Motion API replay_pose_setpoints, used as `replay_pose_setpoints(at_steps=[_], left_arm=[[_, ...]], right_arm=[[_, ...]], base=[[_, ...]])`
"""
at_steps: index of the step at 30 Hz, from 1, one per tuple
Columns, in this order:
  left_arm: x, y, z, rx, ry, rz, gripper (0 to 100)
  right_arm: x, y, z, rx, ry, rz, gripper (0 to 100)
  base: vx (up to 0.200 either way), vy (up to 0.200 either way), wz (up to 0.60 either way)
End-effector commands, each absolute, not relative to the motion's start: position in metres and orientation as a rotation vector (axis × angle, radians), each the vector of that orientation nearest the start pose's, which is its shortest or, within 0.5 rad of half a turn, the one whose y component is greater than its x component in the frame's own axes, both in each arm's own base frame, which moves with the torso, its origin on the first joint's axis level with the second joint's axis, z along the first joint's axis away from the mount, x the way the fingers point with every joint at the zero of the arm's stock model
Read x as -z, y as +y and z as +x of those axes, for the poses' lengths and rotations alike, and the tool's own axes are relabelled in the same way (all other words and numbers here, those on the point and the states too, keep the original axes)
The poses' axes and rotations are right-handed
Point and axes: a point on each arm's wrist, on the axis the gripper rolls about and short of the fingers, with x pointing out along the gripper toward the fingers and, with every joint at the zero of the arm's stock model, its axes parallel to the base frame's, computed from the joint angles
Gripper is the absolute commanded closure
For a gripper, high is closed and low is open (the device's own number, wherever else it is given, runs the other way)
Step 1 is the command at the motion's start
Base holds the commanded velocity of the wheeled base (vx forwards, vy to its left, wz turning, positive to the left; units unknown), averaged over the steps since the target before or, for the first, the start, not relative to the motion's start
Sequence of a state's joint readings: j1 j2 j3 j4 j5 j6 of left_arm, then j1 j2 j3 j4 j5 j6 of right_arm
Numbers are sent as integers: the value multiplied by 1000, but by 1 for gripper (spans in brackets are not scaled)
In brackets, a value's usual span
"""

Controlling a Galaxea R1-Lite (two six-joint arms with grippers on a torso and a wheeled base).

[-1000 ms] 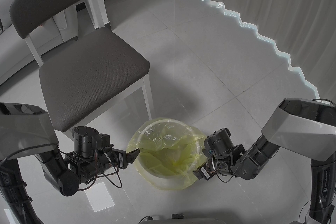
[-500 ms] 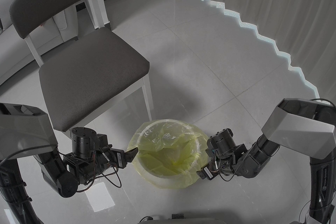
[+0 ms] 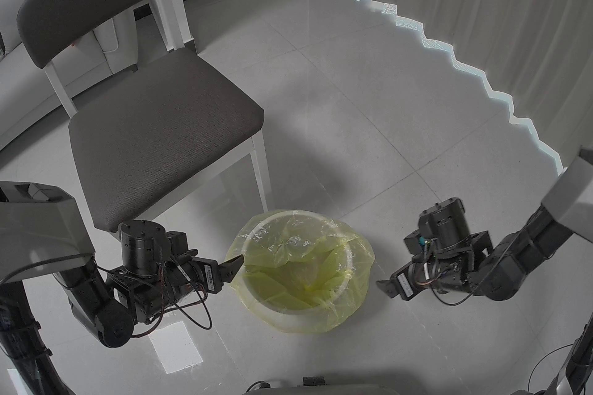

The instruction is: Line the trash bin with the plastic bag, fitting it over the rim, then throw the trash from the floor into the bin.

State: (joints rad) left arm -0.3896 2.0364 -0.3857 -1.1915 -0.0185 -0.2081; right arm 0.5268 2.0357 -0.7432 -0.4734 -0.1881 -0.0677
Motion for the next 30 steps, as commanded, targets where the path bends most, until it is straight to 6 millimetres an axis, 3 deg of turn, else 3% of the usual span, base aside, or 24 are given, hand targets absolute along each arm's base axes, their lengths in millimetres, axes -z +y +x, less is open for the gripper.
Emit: replay_pose_setpoints(at_steps=[1,5,11,12,13,18,21,30], left_arm=[[-48,-109,264,361,478,-122,0],[-48,-108,262,361,479,-122,0],[-46,-110,261,365,491,-120,0],[-46,-110,261,365,491,-120,0],[-43,-109,260,360,501,-119,0],[-40,-108,263,353,508,-119,0],[-39,-109,265,352,506,-118,0],[-29,-107,273,336,529,-115,0]], right_arm=[[-74,106,276,-217,728,-287,0],[-62,67,290,-127,788,-235,0],[-15,31,321,-33,908,-239,0],[-15,31,321,-33,908,-239,0],[-1,26,331,-16,924,-238,0],[35,22,365,3,940,-246,0],[48,23,383,-4,946,-288,0],[56,24,421,5,1067,-362,0]], base=[[0,0,0],[0,0,0],[0,0,0],[0,0,0],[0,0,0],[0,0,0],[0,0,0],[0,0,0]])
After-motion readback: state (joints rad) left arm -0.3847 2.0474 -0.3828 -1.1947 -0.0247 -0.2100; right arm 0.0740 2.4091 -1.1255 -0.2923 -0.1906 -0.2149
